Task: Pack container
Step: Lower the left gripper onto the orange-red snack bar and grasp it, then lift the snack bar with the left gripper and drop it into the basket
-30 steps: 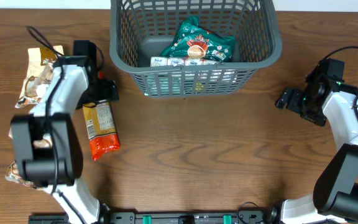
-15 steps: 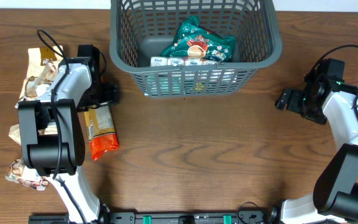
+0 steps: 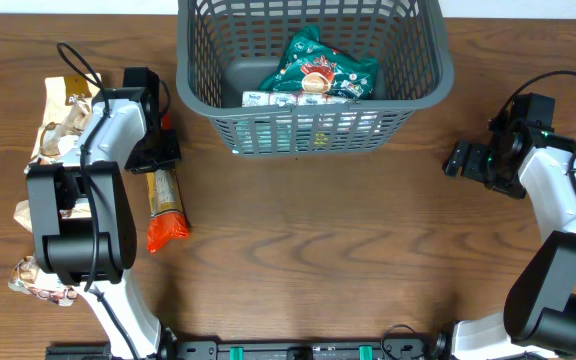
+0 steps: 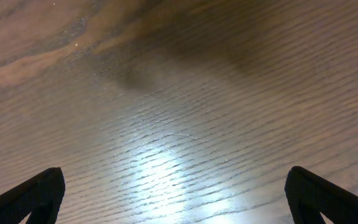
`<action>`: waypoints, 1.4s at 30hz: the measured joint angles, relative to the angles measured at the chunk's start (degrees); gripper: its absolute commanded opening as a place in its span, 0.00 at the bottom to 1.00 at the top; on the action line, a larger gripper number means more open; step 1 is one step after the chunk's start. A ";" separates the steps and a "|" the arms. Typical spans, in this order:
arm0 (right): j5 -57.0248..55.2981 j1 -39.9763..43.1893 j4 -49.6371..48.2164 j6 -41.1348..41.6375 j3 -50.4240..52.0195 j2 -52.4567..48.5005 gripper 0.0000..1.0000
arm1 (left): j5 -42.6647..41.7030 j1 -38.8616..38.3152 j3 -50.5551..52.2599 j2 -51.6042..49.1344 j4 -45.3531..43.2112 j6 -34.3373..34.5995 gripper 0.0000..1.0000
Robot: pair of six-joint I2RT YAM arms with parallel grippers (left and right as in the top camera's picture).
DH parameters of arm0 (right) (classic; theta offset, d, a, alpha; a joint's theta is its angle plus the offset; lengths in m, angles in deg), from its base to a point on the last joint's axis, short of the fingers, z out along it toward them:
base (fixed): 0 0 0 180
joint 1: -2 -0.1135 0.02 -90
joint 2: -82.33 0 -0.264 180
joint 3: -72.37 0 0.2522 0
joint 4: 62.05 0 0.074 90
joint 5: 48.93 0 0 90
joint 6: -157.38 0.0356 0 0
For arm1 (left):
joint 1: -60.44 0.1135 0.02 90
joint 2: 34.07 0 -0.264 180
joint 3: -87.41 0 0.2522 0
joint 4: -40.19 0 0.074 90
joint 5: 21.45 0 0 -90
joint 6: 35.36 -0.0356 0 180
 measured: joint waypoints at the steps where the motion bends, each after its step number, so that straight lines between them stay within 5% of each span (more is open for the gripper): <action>1: 0.00 0.00 0.00 -0.02 0.00 0.00 0.99 | 0.02 0.00 0.02 0.15 0.13 0.00 0.06; 9: -0.02 0.00 -0.07 -0.46 0.00 0.00 0.99 | -0.83 0.00 0.20 5.31 8.70 0.02 0.06; 23: -0.04 0.00 -0.09 -0.70 0.00 -0.02 0.99 | -1.46 -0.20 -12.44 34.27 8.79 -0.22 0.06; 30: -0.02 0.00 -0.09 -0.70 0.00 0.00 0.99 | -2.60 -5.03 -17.64 37.66 -4.26 -8.83 0.05; 42: -0.04 0.00 -0.15 -0.90 0.00 0.00 0.99 | -6.32 -19.85 -18.23 32.35 -33.09 -35.04 0.06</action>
